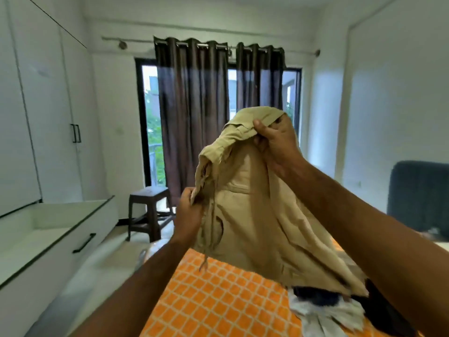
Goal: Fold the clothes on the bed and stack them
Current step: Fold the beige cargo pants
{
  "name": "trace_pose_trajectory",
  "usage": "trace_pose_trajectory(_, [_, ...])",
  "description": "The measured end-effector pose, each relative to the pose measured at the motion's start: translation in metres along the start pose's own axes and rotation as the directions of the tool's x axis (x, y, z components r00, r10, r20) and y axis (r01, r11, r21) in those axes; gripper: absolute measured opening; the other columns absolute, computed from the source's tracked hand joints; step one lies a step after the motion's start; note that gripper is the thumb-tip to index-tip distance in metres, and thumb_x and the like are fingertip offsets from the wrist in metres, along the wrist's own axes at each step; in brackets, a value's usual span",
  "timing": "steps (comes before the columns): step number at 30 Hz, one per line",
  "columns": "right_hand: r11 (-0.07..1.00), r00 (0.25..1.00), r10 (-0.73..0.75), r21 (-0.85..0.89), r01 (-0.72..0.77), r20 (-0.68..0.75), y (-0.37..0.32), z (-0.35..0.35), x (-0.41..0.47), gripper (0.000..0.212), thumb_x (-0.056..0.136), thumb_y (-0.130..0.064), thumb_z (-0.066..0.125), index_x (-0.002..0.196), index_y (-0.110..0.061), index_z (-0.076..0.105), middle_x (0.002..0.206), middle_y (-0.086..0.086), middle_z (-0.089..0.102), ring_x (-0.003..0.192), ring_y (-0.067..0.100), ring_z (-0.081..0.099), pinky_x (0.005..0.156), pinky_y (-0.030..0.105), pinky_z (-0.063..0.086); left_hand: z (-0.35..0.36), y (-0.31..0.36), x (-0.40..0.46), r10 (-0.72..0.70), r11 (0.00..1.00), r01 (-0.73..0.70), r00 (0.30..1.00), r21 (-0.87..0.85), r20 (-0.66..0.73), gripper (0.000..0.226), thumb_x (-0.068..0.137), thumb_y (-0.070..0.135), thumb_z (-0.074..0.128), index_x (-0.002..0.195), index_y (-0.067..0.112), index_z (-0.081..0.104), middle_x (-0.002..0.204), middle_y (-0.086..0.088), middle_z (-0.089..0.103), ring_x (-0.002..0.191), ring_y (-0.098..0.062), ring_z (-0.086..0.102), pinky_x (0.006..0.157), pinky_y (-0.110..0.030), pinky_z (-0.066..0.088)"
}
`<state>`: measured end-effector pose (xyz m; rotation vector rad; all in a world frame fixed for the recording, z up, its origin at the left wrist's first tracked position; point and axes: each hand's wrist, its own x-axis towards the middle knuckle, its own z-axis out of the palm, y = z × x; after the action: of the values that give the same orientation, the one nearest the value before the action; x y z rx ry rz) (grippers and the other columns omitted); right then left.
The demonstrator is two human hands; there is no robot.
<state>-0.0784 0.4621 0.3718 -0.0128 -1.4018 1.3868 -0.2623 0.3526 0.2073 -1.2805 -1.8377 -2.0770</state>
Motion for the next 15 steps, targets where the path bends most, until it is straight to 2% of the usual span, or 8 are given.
trace_pose_trajectory(1, [1.000,1.000,-0.005,0.024,0.005,0.007,-0.001,0.008,0.003,0.070,0.075,-0.018,0.084,0.130,0.007,0.049,0.118,0.026,0.065,0.105,0.036,0.066,0.086,0.042,0.059,-0.014,0.008,0.006,0.031,0.999,-0.031,0.999,0.026,-0.027,0.012,0.090,0.006,0.054,0.093,0.015,0.061,0.082,0.004,0.066,0.073,0.000,0.058,0.071,-0.029,0.047])
trace_pose_trajectory(4, [0.996,0.999,0.049,0.080,-0.050,0.010,0.000,0.023,0.009,0.050,0.090,0.000,0.069,0.133,0.008,0.046,0.123,0.025,0.063,0.107,0.032,0.067,0.088,0.038,0.060,-0.037,0.024,0.016,0.106,0.991,-0.099,0.991,0.088,-0.082,0.014,0.091,0.003,0.057,0.092,0.017,0.059,0.083,0.004,0.066,0.075,-0.003,0.059,0.070,-0.031,0.047])
trace_pose_trajectory(7, [0.995,0.995,0.102,0.001,-0.102,-0.009,0.002,0.024,0.017,0.041,0.091,-0.001,0.069,0.128,0.002,0.051,0.117,0.019,0.067,0.102,0.030,0.070,0.073,0.034,0.062,-0.056,0.042,0.026,0.116,0.991,-0.104,0.979,0.079,-0.166,0.013,0.092,0.007,0.061,0.093,0.019,0.058,0.082,0.008,0.065,0.074,-0.001,0.059,0.064,-0.027,0.046])
trace_pose_trajectory(9, [0.970,0.990,0.141,-0.198,-0.139,-0.005,0.003,0.023,0.020,0.032,0.089,-0.005,0.071,0.119,-0.002,0.059,0.103,0.014,0.071,0.091,0.029,0.072,0.064,0.030,0.058,-0.069,0.060,0.038,0.148,0.987,-0.134,0.971,0.085,-0.187,0.008,0.094,0.008,0.061,0.095,0.016,0.060,0.083,0.005,0.064,0.076,-0.007,0.060,0.064,-0.021,0.044])
trace_pose_trajectory(11, [0.916,0.982,0.185,-0.357,-0.183,-0.030,0.010,0.021,0.018,0.014,0.084,0.000,0.064,0.098,-0.003,0.065,0.075,0.006,0.070,0.071,0.027,0.065,0.055,0.029,0.051,-0.087,0.084,0.055,0.228,0.972,-0.212,0.956,0.103,-0.183,0.006,0.093,0.006,0.060,0.094,0.011,0.063,0.084,0.000,0.065,0.076,-0.010,0.060,0.065,-0.017,0.044])
trace_pose_trajectory(13, [0.896,0.965,0.255,-0.363,-0.258,-0.056,0.016,0.020,0.006,0.015,0.076,0.009,0.055,0.084,0.000,0.063,0.064,0.007,0.061,0.062,0.026,0.056,0.051,0.028,0.046,-0.107,0.118,0.072,0.303,0.952,-0.291,0.938,0.093,-0.166,0.007,0.089,0.008,0.060,0.090,0.013,0.065,0.082,0.002,0.066,0.072,-0.001,0.058,0.064,-0.016,0.044])
trace_pose_trajectory(15, [0.900,0.954,0.298,-0.344,-0.268,0.035,0.019,0.019,-0.011,0.022,0.079,0.020,0.052,0.076,0.000,0.061,0.060,0.007,0.057,0.054,0.021,0.054,0.047,0.025,0.045,-0.127,0.158,0.087,0.351,0.935,-0.342,0.929,0.092,-0.120,0.009,0.083,0.018,0.060,0.087,0.016,0.067,0.078,0.006,0.067,0.069,0.002,0.058,0.064,-0.016,0.046])
